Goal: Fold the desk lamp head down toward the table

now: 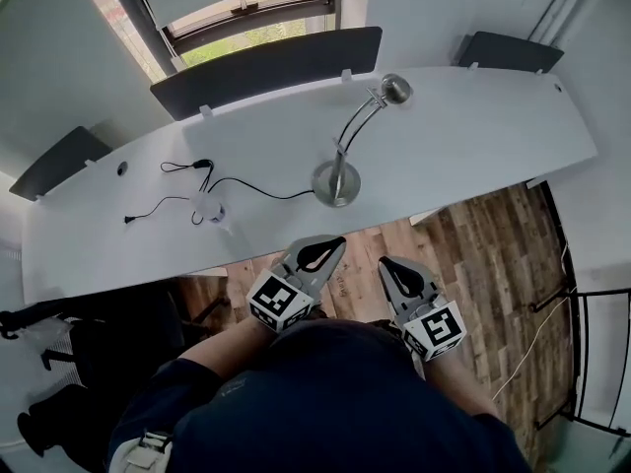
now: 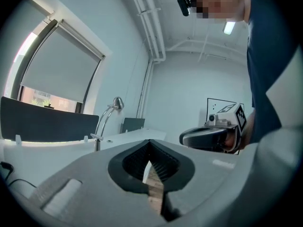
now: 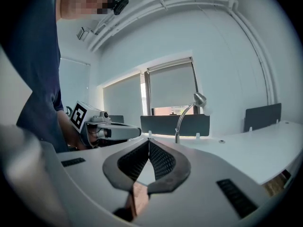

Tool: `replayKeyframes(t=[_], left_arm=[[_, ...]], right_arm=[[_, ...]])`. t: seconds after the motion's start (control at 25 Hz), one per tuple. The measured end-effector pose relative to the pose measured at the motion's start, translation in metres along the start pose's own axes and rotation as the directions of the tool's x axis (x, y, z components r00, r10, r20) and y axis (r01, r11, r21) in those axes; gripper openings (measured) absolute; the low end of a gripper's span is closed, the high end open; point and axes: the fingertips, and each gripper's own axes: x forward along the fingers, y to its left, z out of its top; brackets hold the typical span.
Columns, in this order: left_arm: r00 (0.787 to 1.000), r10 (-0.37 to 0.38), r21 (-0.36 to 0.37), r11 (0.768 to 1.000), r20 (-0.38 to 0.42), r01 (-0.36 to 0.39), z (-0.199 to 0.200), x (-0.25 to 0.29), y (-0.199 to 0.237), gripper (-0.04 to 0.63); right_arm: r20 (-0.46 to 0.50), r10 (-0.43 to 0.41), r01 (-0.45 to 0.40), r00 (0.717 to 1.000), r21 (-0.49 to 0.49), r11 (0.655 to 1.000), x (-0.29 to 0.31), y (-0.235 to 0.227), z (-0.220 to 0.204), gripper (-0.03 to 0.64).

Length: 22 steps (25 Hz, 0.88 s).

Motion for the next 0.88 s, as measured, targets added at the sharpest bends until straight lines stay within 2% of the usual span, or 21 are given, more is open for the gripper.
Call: replayKeyframes(t=[0.12, 0.28, 0.48, 0.76, 0.88], left_arm=[[1.000, 0.013, -0.002, 1.000, -0.014, -0.013, 0.002, 0.012, 0.034, 0.003], [0.999, 0.040, -0.029, 0.999, -0.024, -0.041, -0.001, 0.031, 0.063, 0.003], [0.995, 0.085, -0.045, 0.995, -0.045, -0.087, -0.007, 0.058, 0.086, 0.003], [0.983, 0.159, -0.025, 0.986, -0.091, -0.162, -0.019, 0.083, 0.112, 0.003], [0.979, 0.182, -0.020, 0.983, -0.093, -0.185, -0.025, 0.089, 0.123, 0.003]], right_arm=[[-0.002, -0.029, 0.029, 1.000, -0.056, 0.998, 0.027, -0.018, 0.015, 0.008], [-0.011, -0.033, 0.033, 0.999, -0.060, 0.998, 0.047, -0.044, 0.025, 0.009], [-0.036, 0.010, -0.013, 0.999, -0.109, 0.994, 0.063, -0.081, 0.028, 0.009], [-0.069, 0.044, -0.056, 0.997, -0.178, 0.982, 0.089, -0.119, 0.043, 0.009], [-0.074, 0.053, -0.069, 0.996, -0.240, 0.968, 0.100, -0.129, 0.047, 0.009]])
